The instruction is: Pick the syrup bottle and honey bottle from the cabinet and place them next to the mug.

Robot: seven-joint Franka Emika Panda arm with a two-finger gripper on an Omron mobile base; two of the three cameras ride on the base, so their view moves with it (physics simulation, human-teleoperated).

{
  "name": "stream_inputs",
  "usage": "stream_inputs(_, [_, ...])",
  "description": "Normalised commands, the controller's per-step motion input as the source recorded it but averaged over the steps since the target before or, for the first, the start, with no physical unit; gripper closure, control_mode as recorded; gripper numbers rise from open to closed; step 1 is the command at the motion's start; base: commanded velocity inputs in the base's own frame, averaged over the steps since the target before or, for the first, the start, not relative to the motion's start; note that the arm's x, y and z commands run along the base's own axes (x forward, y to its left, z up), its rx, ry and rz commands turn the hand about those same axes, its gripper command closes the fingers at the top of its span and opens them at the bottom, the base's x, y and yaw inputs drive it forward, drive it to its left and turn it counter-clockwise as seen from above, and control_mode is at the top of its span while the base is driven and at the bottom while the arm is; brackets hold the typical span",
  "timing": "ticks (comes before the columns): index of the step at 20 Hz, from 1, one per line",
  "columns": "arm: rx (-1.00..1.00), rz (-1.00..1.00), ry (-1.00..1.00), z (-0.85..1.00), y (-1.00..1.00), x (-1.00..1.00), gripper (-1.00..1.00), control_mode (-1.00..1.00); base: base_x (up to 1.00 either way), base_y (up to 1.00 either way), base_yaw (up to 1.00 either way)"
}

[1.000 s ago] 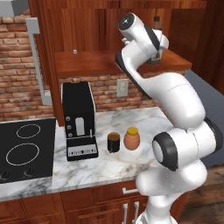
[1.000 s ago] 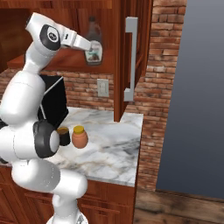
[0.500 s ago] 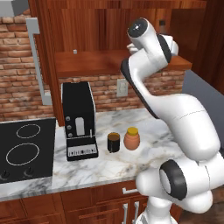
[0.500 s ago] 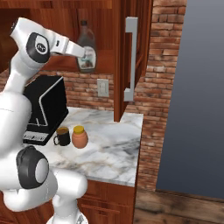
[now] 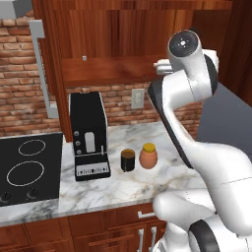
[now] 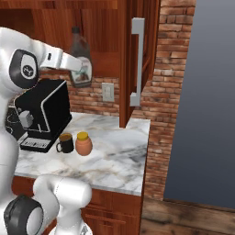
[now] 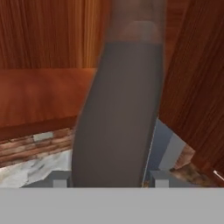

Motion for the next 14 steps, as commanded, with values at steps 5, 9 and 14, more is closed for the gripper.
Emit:
stream_inputs(5, [0.01,0.24,0.0,-0.09,0.0,-0.8,1.0,-1.0,0.0,0.0,0.0])
stream_inputs(9, [0.0,0.33,0.0,-0.19,0.0,-0.52,1.0,-1.0,0.0,0.0,0.0])
stream_inputs(14, [0.0,0.35,0.0,-0.19,0.0,-0.44,1.0,-1.0,0.0,0.0,0.0])
